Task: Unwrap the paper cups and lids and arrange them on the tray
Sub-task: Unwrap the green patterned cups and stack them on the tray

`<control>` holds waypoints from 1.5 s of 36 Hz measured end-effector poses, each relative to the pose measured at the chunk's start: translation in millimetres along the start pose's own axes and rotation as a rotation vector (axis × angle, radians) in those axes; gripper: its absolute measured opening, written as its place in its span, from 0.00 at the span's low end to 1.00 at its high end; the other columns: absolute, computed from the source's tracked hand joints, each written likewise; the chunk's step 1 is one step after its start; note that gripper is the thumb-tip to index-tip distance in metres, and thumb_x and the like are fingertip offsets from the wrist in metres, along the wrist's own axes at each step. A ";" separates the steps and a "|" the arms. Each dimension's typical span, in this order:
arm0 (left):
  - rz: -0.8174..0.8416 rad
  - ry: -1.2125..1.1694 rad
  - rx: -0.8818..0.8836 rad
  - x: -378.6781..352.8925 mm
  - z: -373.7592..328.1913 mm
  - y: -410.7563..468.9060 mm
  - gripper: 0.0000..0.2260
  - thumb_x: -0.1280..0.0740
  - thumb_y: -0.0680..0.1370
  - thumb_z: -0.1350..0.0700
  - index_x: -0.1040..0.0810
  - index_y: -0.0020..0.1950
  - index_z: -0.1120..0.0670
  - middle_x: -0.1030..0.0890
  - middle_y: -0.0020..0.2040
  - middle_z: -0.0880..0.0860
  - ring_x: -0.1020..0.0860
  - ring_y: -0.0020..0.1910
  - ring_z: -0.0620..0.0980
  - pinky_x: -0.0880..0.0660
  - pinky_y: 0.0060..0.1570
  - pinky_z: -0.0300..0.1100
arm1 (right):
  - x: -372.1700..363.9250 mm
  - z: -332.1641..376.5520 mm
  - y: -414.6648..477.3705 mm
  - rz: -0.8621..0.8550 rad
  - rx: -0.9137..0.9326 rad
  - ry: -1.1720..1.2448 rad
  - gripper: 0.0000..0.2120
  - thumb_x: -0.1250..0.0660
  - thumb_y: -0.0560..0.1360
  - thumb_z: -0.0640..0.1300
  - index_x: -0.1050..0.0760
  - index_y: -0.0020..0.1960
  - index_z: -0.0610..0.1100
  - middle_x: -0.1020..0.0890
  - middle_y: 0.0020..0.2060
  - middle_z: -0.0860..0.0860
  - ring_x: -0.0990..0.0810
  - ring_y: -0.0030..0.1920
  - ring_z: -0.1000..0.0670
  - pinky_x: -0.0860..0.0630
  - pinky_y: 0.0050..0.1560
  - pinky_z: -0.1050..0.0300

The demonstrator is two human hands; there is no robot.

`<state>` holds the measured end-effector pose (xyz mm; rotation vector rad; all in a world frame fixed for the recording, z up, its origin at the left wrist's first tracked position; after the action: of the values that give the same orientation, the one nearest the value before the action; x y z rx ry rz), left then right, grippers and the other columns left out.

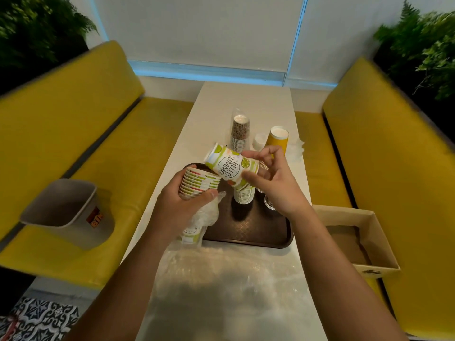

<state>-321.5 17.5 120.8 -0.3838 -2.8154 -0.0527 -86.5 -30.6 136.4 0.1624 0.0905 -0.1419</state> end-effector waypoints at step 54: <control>0.079 0.082 0.053 -16.5 12.1 19.0 0.26 0.21 0.68 0.38 0.21 0.62 0.44 0.15 0.50 0.45 0.15 0.50 0.48 0.16 0.54 0.52 | -32.2 -10.4 29.7 0.199 0.227 -0.498 0.08 0.32 0.83 0.41 0.17 0.51 0.37 0.21 0.61 0.48 0.19 0.59 0.50 0.17 0.56 0.53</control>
<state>-304.6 32.5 104.3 -0.4686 -2.7121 0.0227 -114.7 4.4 134.0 0.3559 -0.4389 0.0094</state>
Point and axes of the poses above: each hand's wrist, its own y-axis towards the middle knuckle, its own x-axis out of the back of the hand, z = x × y, the point moved 2 cm from there along y, towards the middle knuckle
